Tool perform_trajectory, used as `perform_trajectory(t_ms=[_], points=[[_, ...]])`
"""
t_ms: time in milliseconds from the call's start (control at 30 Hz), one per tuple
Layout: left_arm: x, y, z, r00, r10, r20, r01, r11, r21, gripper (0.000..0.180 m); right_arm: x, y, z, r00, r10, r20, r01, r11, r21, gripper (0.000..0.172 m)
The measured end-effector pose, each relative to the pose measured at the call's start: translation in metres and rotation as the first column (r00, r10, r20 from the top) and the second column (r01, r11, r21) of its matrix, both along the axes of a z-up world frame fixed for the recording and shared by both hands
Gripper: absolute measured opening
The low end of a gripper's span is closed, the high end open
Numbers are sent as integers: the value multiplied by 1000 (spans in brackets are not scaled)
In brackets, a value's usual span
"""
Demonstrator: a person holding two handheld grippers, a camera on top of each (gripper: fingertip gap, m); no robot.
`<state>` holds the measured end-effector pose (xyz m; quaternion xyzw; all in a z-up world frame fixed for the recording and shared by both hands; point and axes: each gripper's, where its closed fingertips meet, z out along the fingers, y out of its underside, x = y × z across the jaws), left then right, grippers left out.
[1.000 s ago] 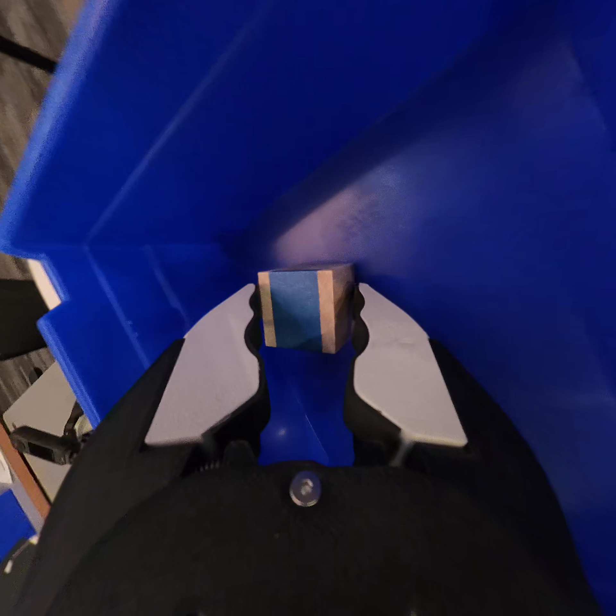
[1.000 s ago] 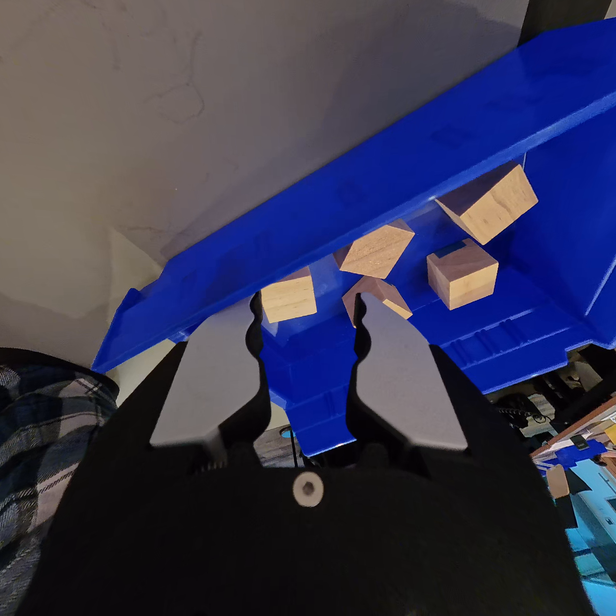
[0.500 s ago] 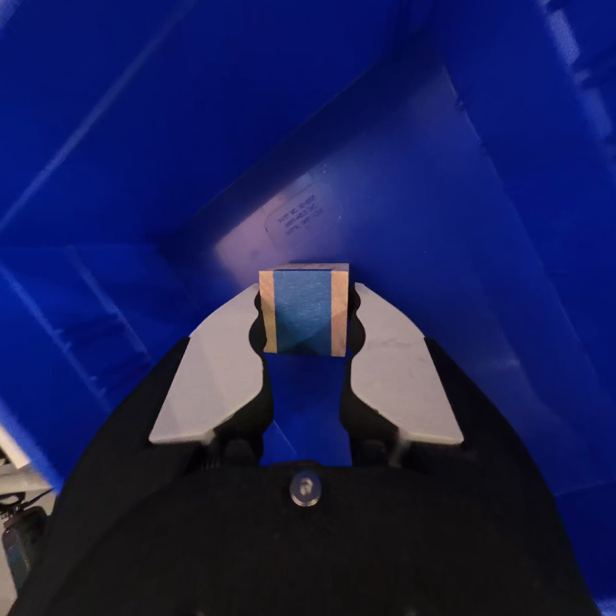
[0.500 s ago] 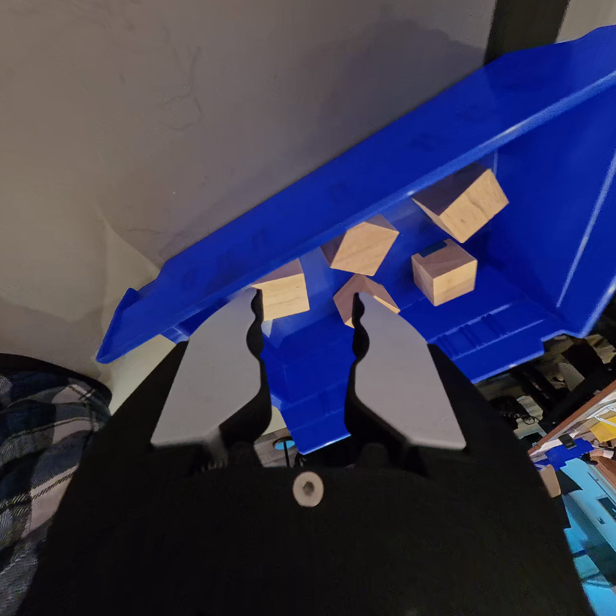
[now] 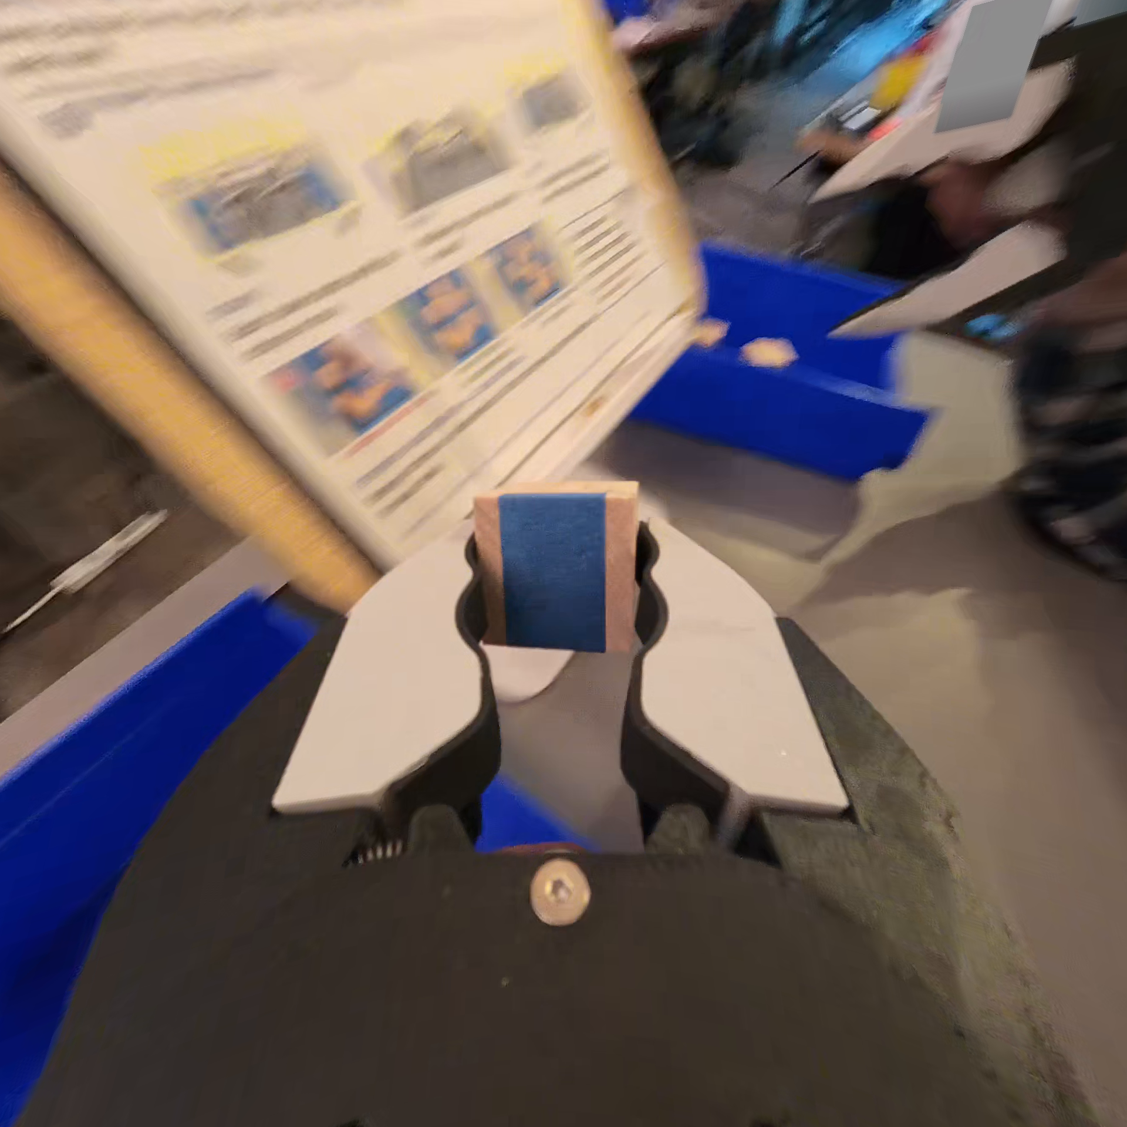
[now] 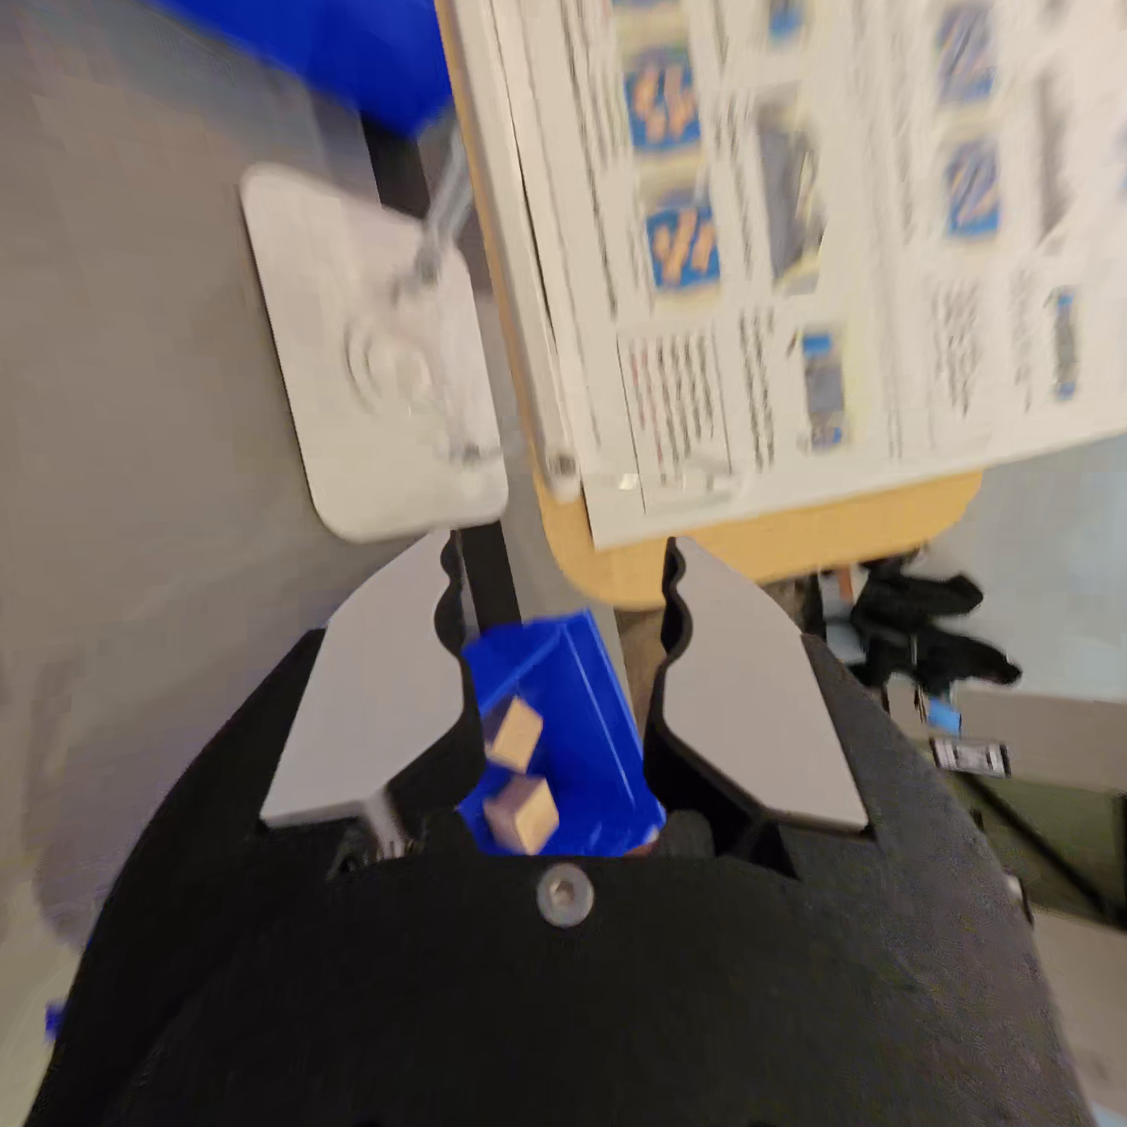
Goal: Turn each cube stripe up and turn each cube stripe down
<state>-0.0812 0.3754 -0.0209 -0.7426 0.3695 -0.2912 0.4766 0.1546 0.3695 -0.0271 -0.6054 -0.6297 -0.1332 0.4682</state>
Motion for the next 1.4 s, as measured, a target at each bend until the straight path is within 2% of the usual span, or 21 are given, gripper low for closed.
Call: perform_trajectory(t_ms=[33, 100, 200, 333, 400, 500, 733, 867, 933, 1033, 1100, 1167, 1233, 1300, 1400], points=[[23, -14, 11, 992, -90, 91, 89, 996, 20, 46, -17, -6, 3, 998, 50, -47, -49, 998, 24, 64], [64, -40, 28, 927, -245, 282, 243, 969, 43, 46, -46, -18, 5, 983, 145, -113, -137, 988, 70, 65], [106, -60, 27, 825, -332, 458, 362, 932, 23, 46, -78, -35, 1, 946, 266, -187, -248, 962, 115, 62], [135, -71, 11, 750, -344, 565, 430, 903, -21, 46, -99, -50, 11, 880, 365, -305, -310, 926, 213, 60], [142, -77, 9, 716, -359, 600, 474, 880, -39, 46, -104, -57, 10, 860, 410, -304, -345, 905, 248, 60], [148, -85, 12, 680, -374, 630, 497, 868, -21, 46, -108, -60, 2, 870, 424, -252, -360, 895, 263, 57], [156, -99, 13, 657, -406, 635, 535, 845, -13, 47, -114, -69, 5, 861, 458, -223, -369, 863, 346, 46], [155, -100, 13, 657, -422, 624, 543, 840, -3, 52, -107, -68, 5, 885, 436, -163, -374, 875, 308, 45], [152, -96, 14, 689, -420, 590, 508, 861, 20, 55, -89, -61, 9, 912, 392, -122, -356, 903, 239, 45], [148, -96, 14, 724, -442, 529, 491, 869, 55, 42, -29, -35, 4, 973, 232, -2, -232, 971, 53, 45], [150, -93, 5, 764, -435, 476, 481, 876, 28, 42, 27, -23, -15, 987, 117, 114, -103, 987, -125, 45], [151, -92, 3, 762, -431, 483, 481, 876, 22, 42, 86, -17, -35, 973, -1, 232, 61, 965, -253, 46], [151, -90, 2, 769, -418, 484, 467, 884, 22, 41, 143, -20, -60, 934, -116, 337, 252, 883, -396, 46], [151, -89, 1, 776, -418, 473, 463, 886, 23, 40, 191, -21, -80, 879, -235, 415, 431, 766, -478, 46], [151, -90, 0, 780, -421, 463, 465, 885, 21, 40, 233, -30, -112, 820, -289, 494, 561, 575, -595, 45]])
